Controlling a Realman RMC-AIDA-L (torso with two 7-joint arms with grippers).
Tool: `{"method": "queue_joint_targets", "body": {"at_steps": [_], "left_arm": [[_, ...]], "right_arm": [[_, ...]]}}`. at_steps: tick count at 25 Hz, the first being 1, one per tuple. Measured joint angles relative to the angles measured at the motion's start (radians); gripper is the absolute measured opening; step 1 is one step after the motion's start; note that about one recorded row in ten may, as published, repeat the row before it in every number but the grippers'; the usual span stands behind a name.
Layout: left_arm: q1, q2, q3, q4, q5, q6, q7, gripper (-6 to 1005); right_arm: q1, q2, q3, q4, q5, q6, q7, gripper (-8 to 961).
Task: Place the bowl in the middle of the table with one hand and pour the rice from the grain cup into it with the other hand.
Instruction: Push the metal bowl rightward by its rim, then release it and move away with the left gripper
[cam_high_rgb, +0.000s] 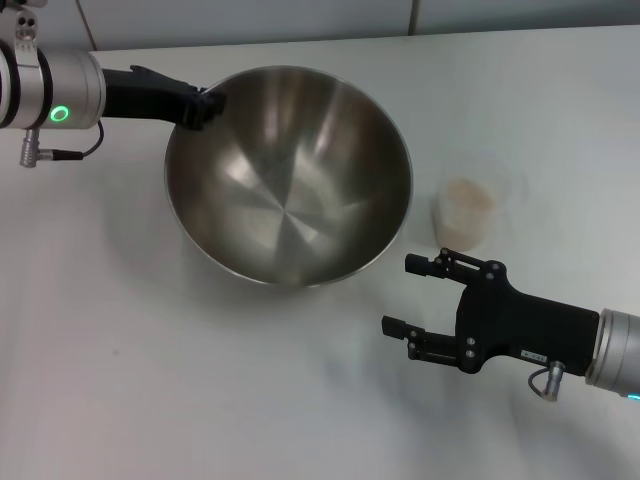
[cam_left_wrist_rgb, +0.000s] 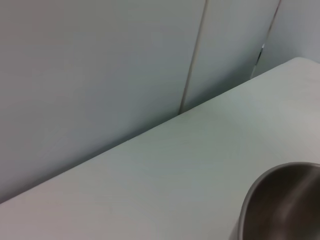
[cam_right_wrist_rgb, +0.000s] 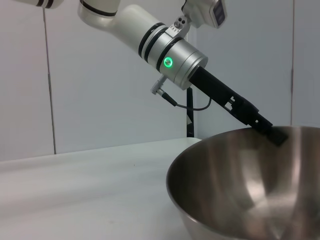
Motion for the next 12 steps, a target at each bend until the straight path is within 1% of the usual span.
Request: {"method": "queue_joint_targets", "body": {"at_steps": [12], "left_arm": [[0.000,-0.001,0.002,-0.007,-0.004,-0.013,-0.004,40]], "right_arm": [[0.005,0.000,0.000,0.000,0.000,0.000,0.000,762]]}}
